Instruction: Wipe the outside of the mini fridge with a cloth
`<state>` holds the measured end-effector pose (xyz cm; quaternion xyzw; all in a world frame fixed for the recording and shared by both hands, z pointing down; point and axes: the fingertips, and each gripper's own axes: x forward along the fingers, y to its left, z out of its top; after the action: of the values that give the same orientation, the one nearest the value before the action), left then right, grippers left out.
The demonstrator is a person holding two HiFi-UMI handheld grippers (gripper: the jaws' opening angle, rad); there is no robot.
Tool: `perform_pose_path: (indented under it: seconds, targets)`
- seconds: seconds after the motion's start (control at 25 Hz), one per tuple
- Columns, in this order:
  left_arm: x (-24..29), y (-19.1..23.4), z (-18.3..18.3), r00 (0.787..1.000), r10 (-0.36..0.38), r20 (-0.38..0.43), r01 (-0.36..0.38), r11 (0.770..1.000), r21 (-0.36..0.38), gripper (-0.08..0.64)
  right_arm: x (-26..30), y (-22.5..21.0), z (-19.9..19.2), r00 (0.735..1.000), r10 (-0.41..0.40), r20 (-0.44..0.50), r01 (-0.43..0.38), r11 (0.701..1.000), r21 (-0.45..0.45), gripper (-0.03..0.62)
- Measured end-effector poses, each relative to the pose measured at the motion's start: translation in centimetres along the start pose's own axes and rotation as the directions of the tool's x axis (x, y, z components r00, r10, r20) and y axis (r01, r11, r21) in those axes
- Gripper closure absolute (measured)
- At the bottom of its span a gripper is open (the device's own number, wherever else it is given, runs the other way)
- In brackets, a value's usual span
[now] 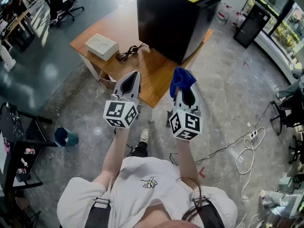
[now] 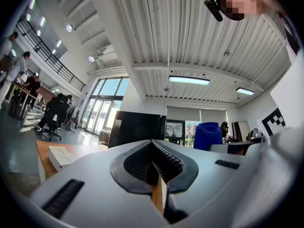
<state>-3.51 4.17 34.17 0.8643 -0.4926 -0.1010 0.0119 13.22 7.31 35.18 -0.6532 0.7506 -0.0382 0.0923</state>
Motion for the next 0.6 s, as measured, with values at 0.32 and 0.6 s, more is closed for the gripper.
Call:
perform_pose_path:
  seconds: [0.32, 0.6]
  targets:
    - [6.3, 8.2, 0.8, 1.000, 0.011, -0.013, -0.012, 0.999, -0.040, 0.555, 10.1, 2.6, 1.5, 1.000, -0.004, 0.024, 0.004, 1.000, -0.029, 0.523]
    - [10.1, 11.9, -0.6, 1.000, -0.020, -0.005, 0.019, 0.997, -0.078, 0.555, 14.5, 3.5, 0.3, 0.999, -0.024, 0.023, 0.025, 0.998, -0.061, 0.523]
